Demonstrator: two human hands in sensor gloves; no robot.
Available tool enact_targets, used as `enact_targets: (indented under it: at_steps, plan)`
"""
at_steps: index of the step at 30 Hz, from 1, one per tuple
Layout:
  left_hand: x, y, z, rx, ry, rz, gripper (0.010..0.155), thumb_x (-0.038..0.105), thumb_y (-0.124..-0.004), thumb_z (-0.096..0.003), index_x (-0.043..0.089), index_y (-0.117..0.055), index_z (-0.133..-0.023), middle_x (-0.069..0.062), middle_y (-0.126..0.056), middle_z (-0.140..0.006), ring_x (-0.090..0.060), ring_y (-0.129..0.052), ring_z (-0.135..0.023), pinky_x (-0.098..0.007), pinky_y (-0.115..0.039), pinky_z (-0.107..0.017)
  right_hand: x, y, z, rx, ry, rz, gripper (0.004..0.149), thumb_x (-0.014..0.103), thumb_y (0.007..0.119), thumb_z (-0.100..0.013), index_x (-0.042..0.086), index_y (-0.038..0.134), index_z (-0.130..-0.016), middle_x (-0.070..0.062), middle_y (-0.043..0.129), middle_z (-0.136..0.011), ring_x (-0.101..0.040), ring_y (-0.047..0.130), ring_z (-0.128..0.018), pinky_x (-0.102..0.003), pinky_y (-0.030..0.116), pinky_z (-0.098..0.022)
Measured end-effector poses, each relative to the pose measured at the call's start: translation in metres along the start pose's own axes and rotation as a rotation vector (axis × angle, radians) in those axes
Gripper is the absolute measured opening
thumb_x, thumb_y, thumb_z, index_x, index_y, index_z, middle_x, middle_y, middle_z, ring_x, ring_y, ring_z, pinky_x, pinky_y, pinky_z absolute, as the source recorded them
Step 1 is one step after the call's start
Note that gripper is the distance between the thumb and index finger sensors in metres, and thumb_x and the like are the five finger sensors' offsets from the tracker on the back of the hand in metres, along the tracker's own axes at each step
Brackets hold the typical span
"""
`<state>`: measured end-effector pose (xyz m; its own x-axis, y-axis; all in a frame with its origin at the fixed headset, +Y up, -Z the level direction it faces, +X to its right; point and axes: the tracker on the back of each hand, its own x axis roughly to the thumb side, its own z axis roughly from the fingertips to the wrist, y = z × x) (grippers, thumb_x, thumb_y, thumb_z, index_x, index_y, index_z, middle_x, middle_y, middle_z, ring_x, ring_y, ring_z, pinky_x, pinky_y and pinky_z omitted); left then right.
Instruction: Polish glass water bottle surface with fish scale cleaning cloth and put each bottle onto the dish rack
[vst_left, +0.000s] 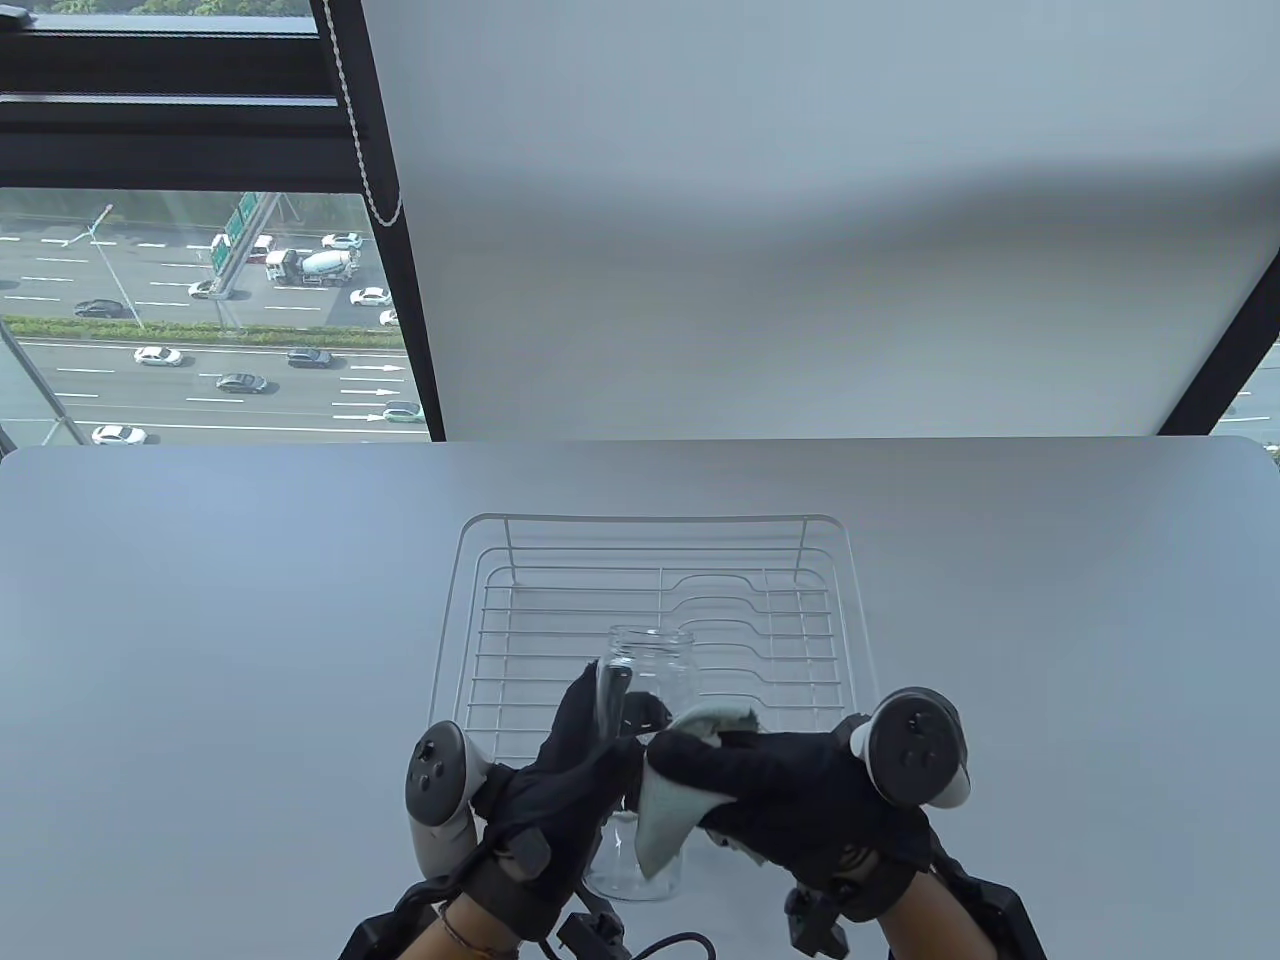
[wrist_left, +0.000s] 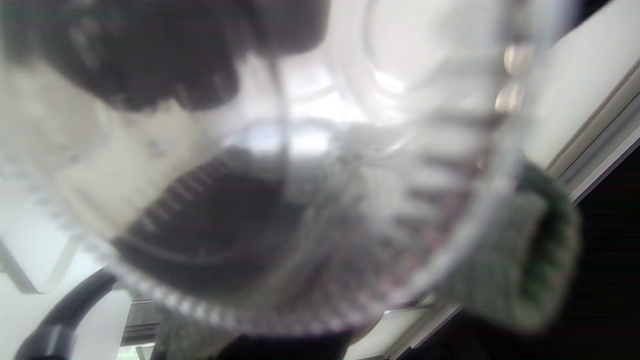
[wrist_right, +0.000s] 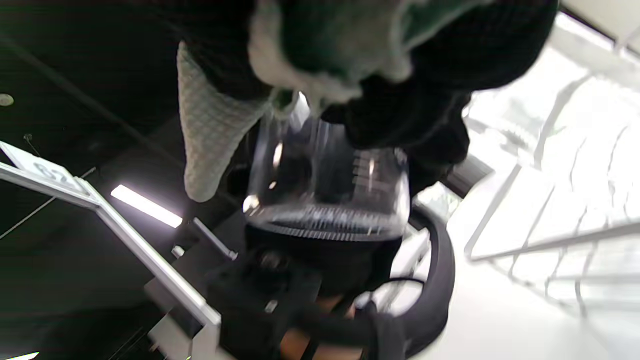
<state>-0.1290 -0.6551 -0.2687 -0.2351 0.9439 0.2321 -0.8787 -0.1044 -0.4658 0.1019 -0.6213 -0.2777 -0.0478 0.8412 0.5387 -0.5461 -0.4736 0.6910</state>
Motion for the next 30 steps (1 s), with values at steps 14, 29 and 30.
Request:
enact_targets:
  at_steps: [14, 29, 30]
  plan:
    - [0.001, -0.005, 0.001, -0.022, 0.006, -0.012, 0.098, 0.068, -0.073, -0.0537, 0.007, -0.021, -0.111, -0.024, -0.049, -0.106, -0.049, -0.086, -0.074, -0.058, -0.082, -0.051, -0.001, -0.004, 0.000, 0.025, -0.028, -0.043, 0.048, 0.042, 0.082, -0.054, 0.050, 0.065, -0.099, -0.014, 0.092, -0.062, -0.024, 0.099, -0.038, -0.038, 0.086, -0.027]
    - [0.003, -0.001, 0.001, -0.006, 0.004, 0.004, 0.099, 0.067, -0.073, -0.0539, 0.007, -0.019, -0.111, -0.025, -0.048, -0.106, -0.049, -0.085, -0.075, -0.059, -0.082, -0.052, -0.009, -0.007, -0.001, -0.075, -0.036, -0.071, 0.049, 0.042, 0.081, -0.055, 0.052, 0.062, -0.100, -0.015, 0.090, -0.063, -0.025, 0.098, -0.039, -0.038, 0.085, -0.028]
    - [0.002, -0.001, 0.001, -0.022, 0.011, -0.007, 0.099, 0.068, -0.073, -0.0541, 0.007, -0.019, -0.110, -0.025, -0.048, -0.106, -0.049, -0.086, -0.075, -0.058, -0.082, -0.052, -0.008, -0.009, 0.003, -0.179, -0.031, -0.035, 0.051, 0.043, 0.079, -0.056, 0.053, 0.058, -0.101, -0.015, 0.088, -0.067, -0.025, 0.097, -0.043, -0.038, 0.084, -0.031]
